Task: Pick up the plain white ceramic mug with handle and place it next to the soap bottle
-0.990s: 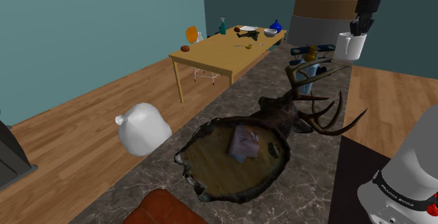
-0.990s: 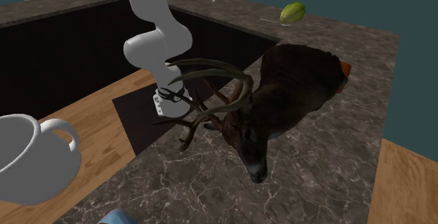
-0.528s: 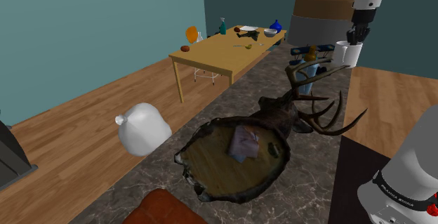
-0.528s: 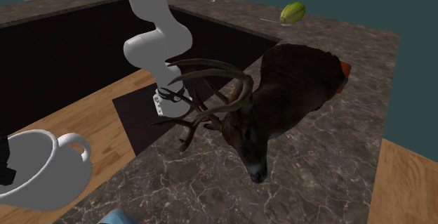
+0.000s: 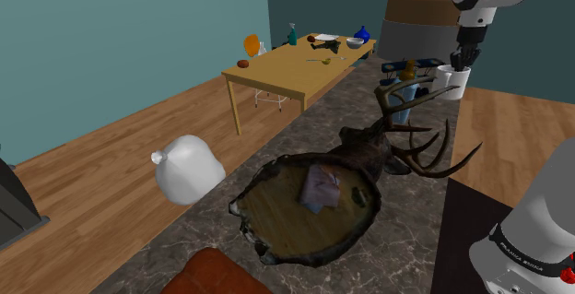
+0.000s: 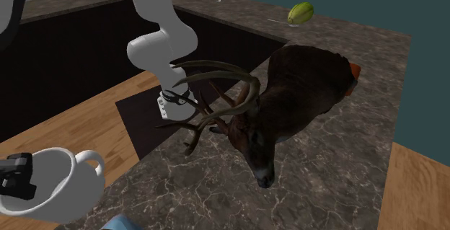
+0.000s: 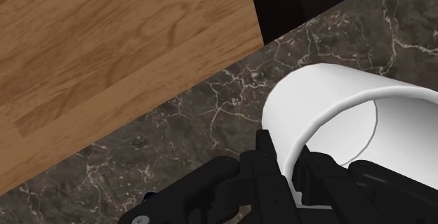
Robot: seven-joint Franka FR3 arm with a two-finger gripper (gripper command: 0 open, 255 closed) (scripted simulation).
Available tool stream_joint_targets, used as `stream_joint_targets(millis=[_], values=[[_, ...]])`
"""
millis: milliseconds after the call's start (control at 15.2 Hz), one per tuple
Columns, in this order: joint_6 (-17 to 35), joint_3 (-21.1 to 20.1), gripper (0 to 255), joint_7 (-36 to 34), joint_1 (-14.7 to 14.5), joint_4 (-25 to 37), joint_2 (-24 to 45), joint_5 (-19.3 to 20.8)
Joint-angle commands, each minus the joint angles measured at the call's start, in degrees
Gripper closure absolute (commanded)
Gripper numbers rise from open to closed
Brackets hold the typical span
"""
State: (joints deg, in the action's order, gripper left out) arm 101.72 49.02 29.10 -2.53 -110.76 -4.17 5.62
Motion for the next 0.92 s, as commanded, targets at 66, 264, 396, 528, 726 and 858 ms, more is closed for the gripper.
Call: stream_joint_targets(millis=[66, 264, 396, 528, 726, 858], values=[[2.6, 0.3, 255, 0.3, 0.1, -2.0, 0.8, -0.5], [4.9, 0.5, 255, 0.7, 0.2, -3.8, 1.5, -1.0], [6.4, 0.6, 255, 0.9, 0.2, -4.9, 2.1, -1.4], [7.9, 0.8, 255, 1.2, 0.3, -6.0, 2.7, -1.8], [10.2, 1.0, 255, 1.8, 0.4, -7.5, 3.8, -2.6], [11.7, 1.1, 255, 2.2, 0.5, -8.5, 4.7, -3.3]])
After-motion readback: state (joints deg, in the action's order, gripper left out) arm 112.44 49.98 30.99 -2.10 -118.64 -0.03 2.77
